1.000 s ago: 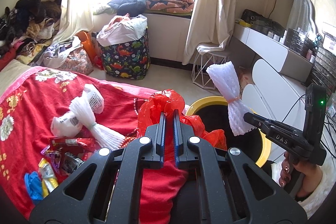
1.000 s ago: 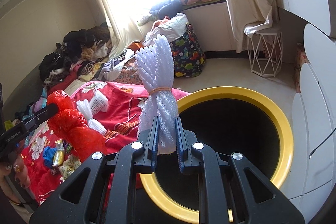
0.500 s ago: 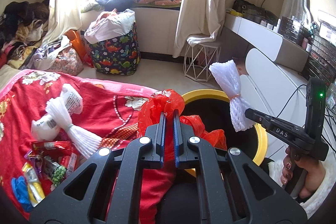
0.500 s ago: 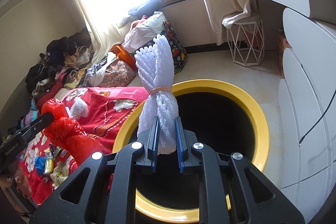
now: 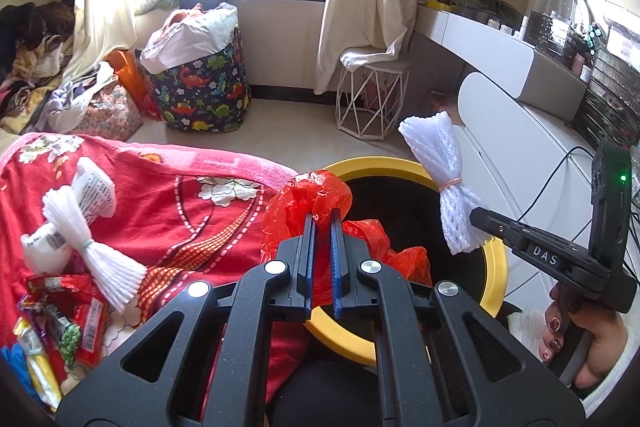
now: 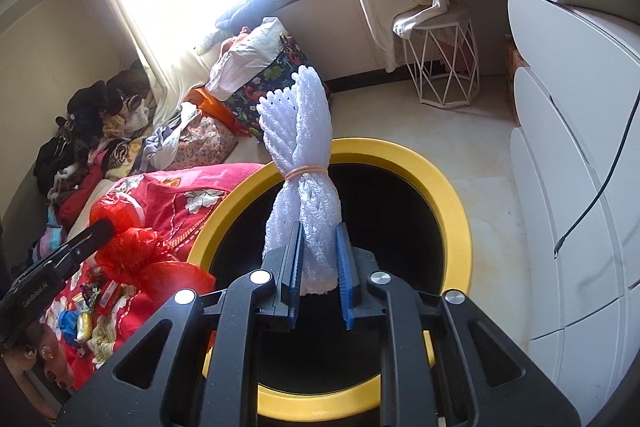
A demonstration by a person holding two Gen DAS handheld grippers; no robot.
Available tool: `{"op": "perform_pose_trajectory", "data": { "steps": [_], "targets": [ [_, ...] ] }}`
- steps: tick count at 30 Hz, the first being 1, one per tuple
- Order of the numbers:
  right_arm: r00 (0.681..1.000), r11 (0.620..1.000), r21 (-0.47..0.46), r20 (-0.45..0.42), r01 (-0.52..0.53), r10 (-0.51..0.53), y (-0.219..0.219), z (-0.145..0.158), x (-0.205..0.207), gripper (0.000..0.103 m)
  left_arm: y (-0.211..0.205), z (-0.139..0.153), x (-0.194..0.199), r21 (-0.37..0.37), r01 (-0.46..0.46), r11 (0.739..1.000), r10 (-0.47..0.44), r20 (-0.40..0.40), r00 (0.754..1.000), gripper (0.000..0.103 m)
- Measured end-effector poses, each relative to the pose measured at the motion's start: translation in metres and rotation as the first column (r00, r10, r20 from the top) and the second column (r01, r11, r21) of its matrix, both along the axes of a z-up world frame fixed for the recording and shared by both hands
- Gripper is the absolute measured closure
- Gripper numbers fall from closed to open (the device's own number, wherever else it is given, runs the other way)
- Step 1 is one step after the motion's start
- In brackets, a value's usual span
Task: Collect trash
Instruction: 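Open both tools to drop the red bag and mesh bundle into the bin, then move both tools back over the trash on the bedspread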
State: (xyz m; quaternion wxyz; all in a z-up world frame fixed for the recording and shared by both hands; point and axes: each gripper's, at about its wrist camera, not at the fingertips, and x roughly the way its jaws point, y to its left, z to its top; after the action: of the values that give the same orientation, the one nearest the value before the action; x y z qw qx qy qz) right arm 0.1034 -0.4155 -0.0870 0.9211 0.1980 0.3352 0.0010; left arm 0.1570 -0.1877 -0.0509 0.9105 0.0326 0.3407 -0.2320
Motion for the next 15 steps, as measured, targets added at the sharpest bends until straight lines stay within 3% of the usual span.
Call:
{"op": "perform_pose_trajectory", "data": {
  "steps": [1, 2, 3, 5, 7, 11, 15],
  "targets": [
    [1.000, 1.000, 0.004, 0.000, 0.005, -0.005, -0.001, 0.000, 0.000, 0.085, -0.001, -0.001, 0.002, -0.007, 0.000, 1.000, 0.000, 0.001, 1.000, 0.098],
    [1.000, 1.000, 0.010, -0.003, 0.010, -0.010, -0.003, -0.001, 0.000, 0.080, -0.001, -0.001, 0.003, -0.019, 0.001, 1.000, -0.001, -0.003, 1.000, 0.085],
    [1.000, 1.000, 0.012, -0.006, 0.016, -0.016, -0.004, -0.001, 0.000, 0.075, 0.002, -0.002, 0.006, -0.041, -0.004, 0.999, 0.003, -0.010, 1.000, 0.055],
    [1.000, 1.000, 0.013, -0.007, 0.027, -0.027, -0.006, -0.001, -0.001, 0.065, 0.008, -0.002, 0.009, -0.082, -0.026, 0.996, 0.025, -0.016, 1.000, 0.032],
    [0.999, 0.999, 0.007, -0.003, 0.038, -0.038, -0.005, 0.000, -0.003, 0.058, 0.012, -0.002, 0.009, -0.091, -0.041, 0.995, 0.039, -0.018, 0.999, 0.031],
    [1.000, 1.000, -0.016, 0.010, 0.025, -0.025, 0.001, 0.000, -0.002, 0.057, 0.022, 0.002, 0.002, -0.095, -0.073, 0.993, 0.074, 0.014, 0.997, 0.018],
    [0.998, 0.998, -0.058, 0.056, -0.017, 0.020, 0.016, 0.007, -0.004, 0.048, 0.032, 0.007, -0.004, -0.094, -0.099, 0.991, 0.104, 0.051, 0.993, 0.014]
  ]
}}
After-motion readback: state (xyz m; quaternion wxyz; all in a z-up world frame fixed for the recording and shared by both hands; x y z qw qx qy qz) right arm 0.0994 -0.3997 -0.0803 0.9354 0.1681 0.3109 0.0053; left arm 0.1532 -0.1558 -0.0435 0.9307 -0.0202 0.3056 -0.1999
